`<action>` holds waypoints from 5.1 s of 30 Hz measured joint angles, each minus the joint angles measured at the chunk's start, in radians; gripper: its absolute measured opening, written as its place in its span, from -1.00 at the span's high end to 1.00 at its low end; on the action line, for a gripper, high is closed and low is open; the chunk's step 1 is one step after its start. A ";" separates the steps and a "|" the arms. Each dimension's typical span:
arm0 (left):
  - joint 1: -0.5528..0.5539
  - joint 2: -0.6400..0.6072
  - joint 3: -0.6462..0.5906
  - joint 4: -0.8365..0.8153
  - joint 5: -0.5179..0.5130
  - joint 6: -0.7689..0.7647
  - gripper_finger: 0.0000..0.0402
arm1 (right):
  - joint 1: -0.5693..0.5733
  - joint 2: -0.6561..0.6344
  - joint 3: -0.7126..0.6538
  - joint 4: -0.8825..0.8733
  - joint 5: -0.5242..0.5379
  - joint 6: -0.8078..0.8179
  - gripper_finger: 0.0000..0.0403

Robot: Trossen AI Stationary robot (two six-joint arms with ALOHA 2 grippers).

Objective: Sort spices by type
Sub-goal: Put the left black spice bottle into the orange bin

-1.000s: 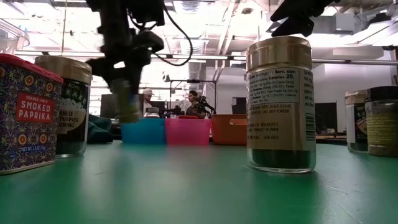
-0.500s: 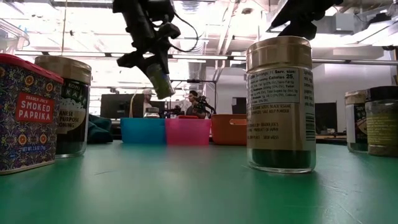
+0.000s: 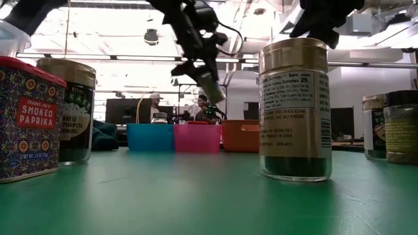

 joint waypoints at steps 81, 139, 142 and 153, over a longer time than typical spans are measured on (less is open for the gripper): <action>0.048 0.230 0.342 -0.043 0.157 0.389 0.00 | -0.274 0.325 0.000 0.476 -0.006 -0.515 -0.60; 0.059 0.222 0.407 -0.101 0.212 0.318 -0.49 | -0.276 0.510 0.000 0.715 0.021 -0.550 0.08; 0.085 0.218 0.407 -0.102 0.220 0.303 -0.64 | -0.278 0.503 0.000 0.700 0.020 -0.542 0.07; 0.187 0.101 0.406 -0.092 0.201 0.373 -0.72 | -0.313 0.399 -0.001 0.588 0.014 -0.503 0.06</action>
